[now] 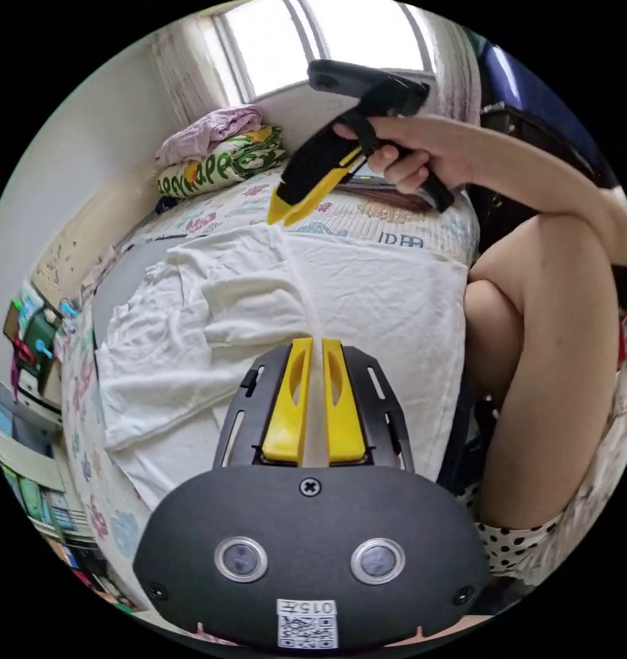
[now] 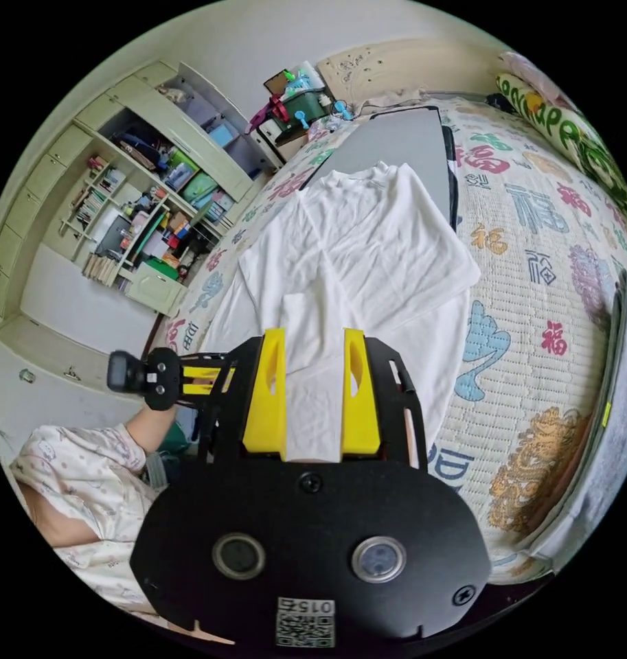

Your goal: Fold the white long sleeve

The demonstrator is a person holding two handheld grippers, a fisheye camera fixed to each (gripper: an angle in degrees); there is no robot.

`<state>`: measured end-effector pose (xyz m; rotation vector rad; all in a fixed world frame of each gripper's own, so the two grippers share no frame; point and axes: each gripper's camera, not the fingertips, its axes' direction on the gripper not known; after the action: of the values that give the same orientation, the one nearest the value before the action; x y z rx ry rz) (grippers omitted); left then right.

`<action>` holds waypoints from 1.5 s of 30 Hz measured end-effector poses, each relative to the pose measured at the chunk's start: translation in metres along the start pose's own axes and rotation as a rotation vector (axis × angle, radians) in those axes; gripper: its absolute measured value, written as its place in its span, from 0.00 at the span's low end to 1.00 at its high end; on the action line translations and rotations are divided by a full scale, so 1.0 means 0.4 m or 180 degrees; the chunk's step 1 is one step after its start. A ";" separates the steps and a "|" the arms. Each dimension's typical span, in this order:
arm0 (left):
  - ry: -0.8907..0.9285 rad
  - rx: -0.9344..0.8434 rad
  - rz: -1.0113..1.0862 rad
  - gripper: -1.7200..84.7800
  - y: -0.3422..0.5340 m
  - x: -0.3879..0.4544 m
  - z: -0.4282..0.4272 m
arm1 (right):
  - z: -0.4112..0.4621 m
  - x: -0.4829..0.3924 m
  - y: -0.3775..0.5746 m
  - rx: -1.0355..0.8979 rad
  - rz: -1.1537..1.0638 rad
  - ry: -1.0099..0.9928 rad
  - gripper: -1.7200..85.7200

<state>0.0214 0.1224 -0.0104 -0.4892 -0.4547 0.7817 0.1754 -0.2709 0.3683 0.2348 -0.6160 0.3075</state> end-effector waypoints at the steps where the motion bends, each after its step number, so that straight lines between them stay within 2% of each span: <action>1: 0.0118 0.0023 -0.0125 0.05 0.010 -0.024 0.001 | 0.013 -0.023 -0.002 -0.0024 -0.0049 0.0110 0.17; 3: 0.0318 0.0360 -0.0686 0.06 0.063 -0.126 -0.002 | 0.056 -0.120 -0.003 -0.0048 -0.0276 0.0604 0.17; 8: 0.0057 0.0938 -0.1788 0.15 0.155 -0.288 0.037 | 0.105 -0.293 0.013 0.0127 -0.0583 0.1303 0.18; 13: -0.0152 0.0821 -0.2177 0.18 0.174 -0.341 0.164 | 0.132 -0.420 0.028 0.0283 -0.0769 0.1714 0.18; 19: -0.0120 0.0526 -0.2250 0.15 0.203 -0.369 0.275 | 0.137 -0.515 0.015 0.0266 -0.0836 0.1838 0.18; 22: -0.0138 0.0656 -0.2113 0.07 0.239 -0.341 0.287 | 0.107 -0.551 -0.005 0.0245 -0.0823 0.1741 0.18; 26: 0.0033 0.1178 -0.1336 0.05 0.269 -0.194 0.247 | 0.011 -0.570 -0.043 0.0294 -0.0633 0.1277 0.17; 30: -0.0125 0.0807 -0.0626 0.04 0.272 -0.013 0.298 | -0.123 -0.534 -0.083 0.0405 -0.0242 0.0620 0.18; 33: -0.0266 0.0758 -0.0145 0.04 0.293 0.123 0.333 | -0.210 -0.511 -0.108 0.0458 -0.0008 0.0367 0.18; 39: -0.0668 0.0509 0.0492 0.03 0.329 0.349 0.443 | -0.311 -0.518 -0.182 0.0225 0.0129 0.0005 0.22; 45: -0.1055 0.0286 0.0920 0.03 0.367 0.495 0.527 | -0.382 -0.513 -0.260 -0.0068 0.0312 -0.0094 0.23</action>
<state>-0.0521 0.4127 0.1139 -0.3448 -0.6613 1.1656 0.1340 -0.3641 0.1117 0.1894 -0.6608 0.3922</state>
